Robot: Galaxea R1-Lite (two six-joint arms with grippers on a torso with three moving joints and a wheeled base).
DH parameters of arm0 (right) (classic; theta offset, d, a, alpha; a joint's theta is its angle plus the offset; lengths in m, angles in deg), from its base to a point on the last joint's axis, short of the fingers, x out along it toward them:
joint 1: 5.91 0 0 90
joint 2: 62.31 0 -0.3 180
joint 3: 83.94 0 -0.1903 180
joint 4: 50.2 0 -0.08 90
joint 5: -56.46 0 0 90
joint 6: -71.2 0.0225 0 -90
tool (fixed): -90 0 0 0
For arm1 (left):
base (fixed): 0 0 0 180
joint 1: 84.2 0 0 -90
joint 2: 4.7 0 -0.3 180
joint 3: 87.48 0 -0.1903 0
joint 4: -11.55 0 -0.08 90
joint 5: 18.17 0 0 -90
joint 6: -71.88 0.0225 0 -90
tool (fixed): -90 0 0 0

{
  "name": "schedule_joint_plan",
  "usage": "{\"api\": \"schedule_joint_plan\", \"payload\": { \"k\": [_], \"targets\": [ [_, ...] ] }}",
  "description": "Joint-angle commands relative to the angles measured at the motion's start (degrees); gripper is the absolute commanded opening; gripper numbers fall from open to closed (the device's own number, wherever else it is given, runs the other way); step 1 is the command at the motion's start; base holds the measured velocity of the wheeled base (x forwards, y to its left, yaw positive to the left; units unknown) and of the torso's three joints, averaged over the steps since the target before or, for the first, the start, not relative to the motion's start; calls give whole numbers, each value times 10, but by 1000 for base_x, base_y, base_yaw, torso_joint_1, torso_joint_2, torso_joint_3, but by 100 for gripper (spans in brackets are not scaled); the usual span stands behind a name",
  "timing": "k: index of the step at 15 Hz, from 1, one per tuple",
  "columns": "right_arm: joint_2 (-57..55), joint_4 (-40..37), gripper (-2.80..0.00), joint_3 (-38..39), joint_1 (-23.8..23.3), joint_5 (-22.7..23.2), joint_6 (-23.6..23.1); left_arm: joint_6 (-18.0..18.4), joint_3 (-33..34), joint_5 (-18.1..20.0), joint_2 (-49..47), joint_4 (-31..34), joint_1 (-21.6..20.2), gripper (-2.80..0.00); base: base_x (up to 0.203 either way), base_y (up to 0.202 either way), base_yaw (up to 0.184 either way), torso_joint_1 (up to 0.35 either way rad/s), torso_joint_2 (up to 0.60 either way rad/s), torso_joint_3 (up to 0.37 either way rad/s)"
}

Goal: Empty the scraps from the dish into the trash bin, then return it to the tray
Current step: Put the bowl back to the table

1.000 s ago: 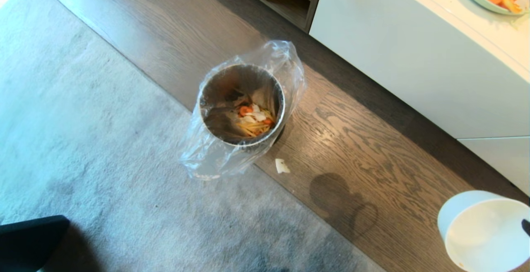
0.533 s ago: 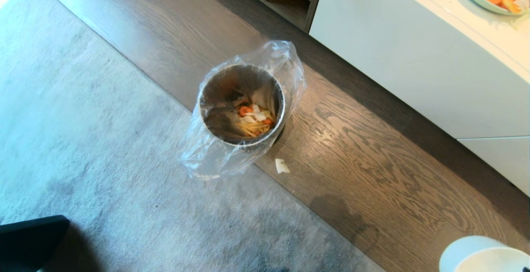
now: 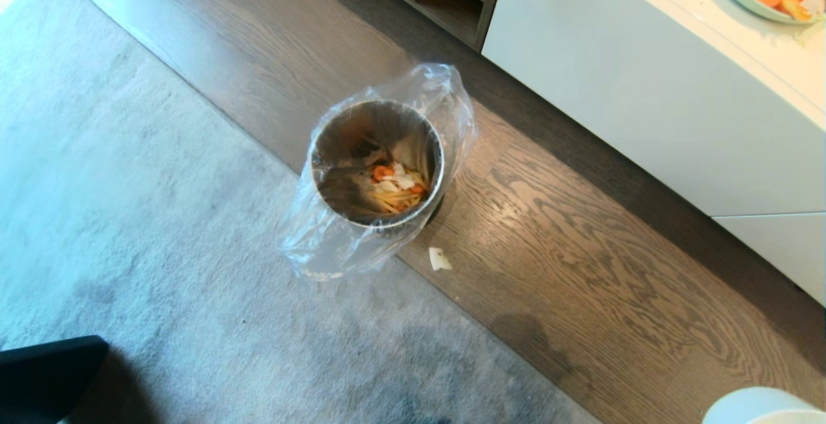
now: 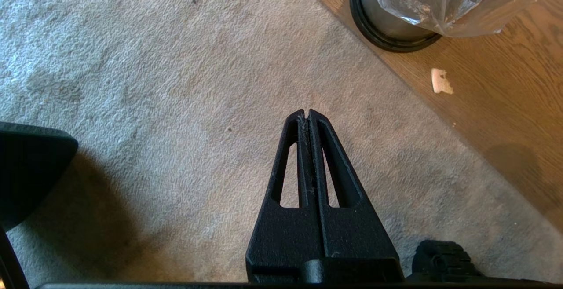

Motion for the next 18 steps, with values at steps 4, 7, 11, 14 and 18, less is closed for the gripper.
{"api": "schedule_joint_plan", "payload": {
  "k": [4,7,11,14,18],
  "targets": [
    [46,0,-280,1,2,-8,37,-1,0,0,0,0,0,-280,0,0,0,0,0,0],
    [46,1,-280,1,2,-11,59,-1,0,0,0,0,0,-280,0,0,0,0,0,0],
    [46,1,-280,1,2,-11,59,-1,0,0,0,0,0,-280,0,0,0,0,0,0],
    [46,1,-280,1,2,-11,59,-1,0,0,0,0,0,-280,0,0,0,0,0,0],
    [46,1,-280,1,2,-11,59,-1,0,0,0,0,0,-280,0,0,0,0,0,0]
  ]
}}
